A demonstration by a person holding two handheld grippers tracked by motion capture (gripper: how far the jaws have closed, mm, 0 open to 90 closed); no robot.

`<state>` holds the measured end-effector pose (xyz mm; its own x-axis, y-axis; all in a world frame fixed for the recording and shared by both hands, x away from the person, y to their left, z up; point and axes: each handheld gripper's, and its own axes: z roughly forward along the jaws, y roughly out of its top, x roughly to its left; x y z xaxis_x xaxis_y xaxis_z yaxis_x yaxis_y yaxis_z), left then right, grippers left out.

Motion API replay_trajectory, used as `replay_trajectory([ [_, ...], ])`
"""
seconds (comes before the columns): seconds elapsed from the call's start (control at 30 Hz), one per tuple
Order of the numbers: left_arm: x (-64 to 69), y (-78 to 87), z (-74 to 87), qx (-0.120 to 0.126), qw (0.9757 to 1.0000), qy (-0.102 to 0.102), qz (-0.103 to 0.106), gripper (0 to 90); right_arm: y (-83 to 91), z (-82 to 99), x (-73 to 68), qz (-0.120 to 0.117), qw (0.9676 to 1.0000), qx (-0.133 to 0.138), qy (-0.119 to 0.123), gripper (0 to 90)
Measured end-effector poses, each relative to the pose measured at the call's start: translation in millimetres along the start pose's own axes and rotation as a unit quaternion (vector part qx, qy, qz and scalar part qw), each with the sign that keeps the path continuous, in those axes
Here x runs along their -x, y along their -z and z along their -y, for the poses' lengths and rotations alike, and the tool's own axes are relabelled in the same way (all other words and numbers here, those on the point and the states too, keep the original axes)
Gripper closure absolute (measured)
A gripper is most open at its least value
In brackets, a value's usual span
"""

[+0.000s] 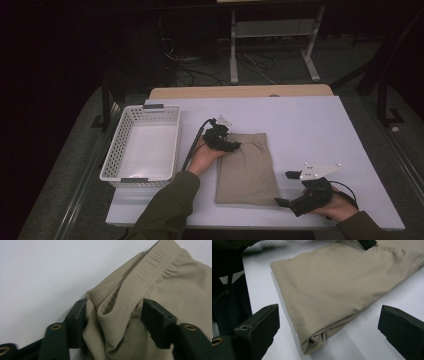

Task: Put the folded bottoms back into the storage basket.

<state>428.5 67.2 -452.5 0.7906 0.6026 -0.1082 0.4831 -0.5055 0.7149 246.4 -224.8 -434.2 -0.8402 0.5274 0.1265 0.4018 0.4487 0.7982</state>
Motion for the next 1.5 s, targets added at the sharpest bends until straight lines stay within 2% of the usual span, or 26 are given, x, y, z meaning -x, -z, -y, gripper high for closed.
replay_trajectory([
  [0.13,1.0,0.2,-0.2,0.001,0.9999,0.001,0.011,53.3,-0.3,-0.1,-0.1,0.000,1.0000,-0.001,-0.001,3.6],
  [0.23,2.0,-0.6,0.0,0.002,0.9995,0.006,0.031,65.1,-0.7,-0.1,-0.3,-0.001,1.0000,-0.002,-0.001,3.9],
  [0.37,0.3,-0.4,0.4,0.003,0.9989,0.017,0.043,71.0,-0.7,-0.1,-0.5,0.000,1.0000,-0.001,0.000,3.9],
  [0.5,-2.3,-0.4,1.4,0.006,0.9982,0.029,0.052,72.9,-0.7,-0.1,-0.7,0.000,1.0000,-0.001,0.000,3.9],
  [0.63,-2.1,-0.4,1.3,0.005,0.9983,0.028,0.051,73.1,-2.7,0.1,-2.4,0.000,1.0000,-0.006,0.001,5.0],
  [0.97,-1.2,-0.2,1.3,0.004,0.9984,0.027,0.049,73.1,-18.3,5.0,-8.7,0.009,0.9976,-0.064,0.024,9.8],
  [1.3,-0.9,-0.1,1.2,0.003,0.9985,0.027,0.047,73.1,-26.0,6.4,-13.1,0.011,0.9954,-0.088,0.037,15.6],
  [1.5,-0.9,-0.1,1.4,0.003,0.9985,0.027,0.047,73.1,-31.6,5.2,-18.8,0.028,0.9928,-0.105,0.049,23.9],
])
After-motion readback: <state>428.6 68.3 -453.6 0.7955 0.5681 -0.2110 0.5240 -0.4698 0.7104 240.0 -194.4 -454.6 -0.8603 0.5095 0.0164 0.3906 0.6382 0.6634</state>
